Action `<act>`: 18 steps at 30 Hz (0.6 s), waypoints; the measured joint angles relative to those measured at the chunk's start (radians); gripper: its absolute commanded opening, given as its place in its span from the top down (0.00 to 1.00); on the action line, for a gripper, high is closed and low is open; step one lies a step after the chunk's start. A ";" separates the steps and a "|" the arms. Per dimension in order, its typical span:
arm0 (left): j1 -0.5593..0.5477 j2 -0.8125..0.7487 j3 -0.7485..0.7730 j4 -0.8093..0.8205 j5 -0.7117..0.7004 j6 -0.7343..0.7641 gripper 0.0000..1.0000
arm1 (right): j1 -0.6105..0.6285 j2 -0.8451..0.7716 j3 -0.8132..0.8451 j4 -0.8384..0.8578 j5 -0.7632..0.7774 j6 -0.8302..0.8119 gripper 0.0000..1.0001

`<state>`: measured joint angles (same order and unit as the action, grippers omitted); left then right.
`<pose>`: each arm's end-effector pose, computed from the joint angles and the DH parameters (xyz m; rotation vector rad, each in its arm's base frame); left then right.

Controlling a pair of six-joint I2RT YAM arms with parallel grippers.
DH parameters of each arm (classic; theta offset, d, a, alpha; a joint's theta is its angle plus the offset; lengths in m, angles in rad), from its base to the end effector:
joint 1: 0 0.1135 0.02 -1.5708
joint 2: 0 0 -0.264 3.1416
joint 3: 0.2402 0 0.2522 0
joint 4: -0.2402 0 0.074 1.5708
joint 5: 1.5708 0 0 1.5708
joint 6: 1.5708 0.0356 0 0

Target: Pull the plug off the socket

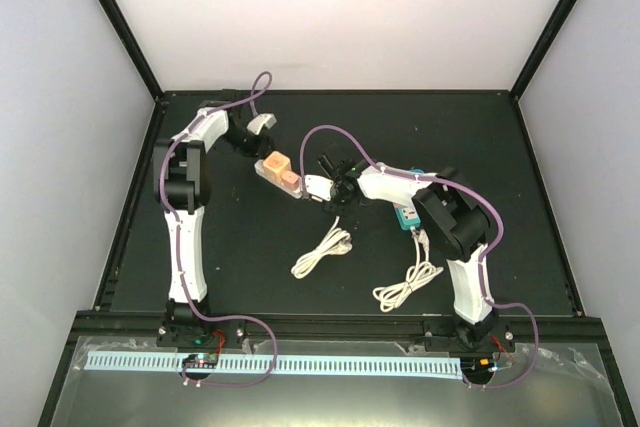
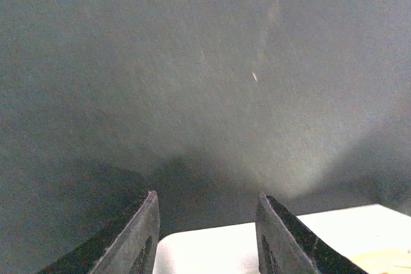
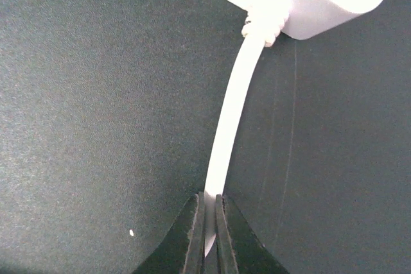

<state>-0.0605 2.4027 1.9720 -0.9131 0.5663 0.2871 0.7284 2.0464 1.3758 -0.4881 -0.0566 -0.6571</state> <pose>0.4842 -0.0485 0.1422 0.5669 2.6998 -0.7616 0.3076 0.2771 0.1426 -1.7560 2.0905 0.0976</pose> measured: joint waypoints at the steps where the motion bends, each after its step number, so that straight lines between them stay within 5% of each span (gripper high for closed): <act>1: 0.000 -0.018 -0.031 0.000 0.000 0.006 0.58 | 0.000 0.000 0.000 0.000 0.000 -0.002 0.92; 18: -0.011 -0.324 -0.576 0.074 0.083 0.065 0.60 | -0.046 -0.110 -0.145 -0.019 -0.048 -0.116 0.91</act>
<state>-0.0715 2.0789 1.3956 -0.8391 0.6491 0.3523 0.6823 1.9366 1.2312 -0.5072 -0.1047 -0.7731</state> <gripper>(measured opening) 0.404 0.081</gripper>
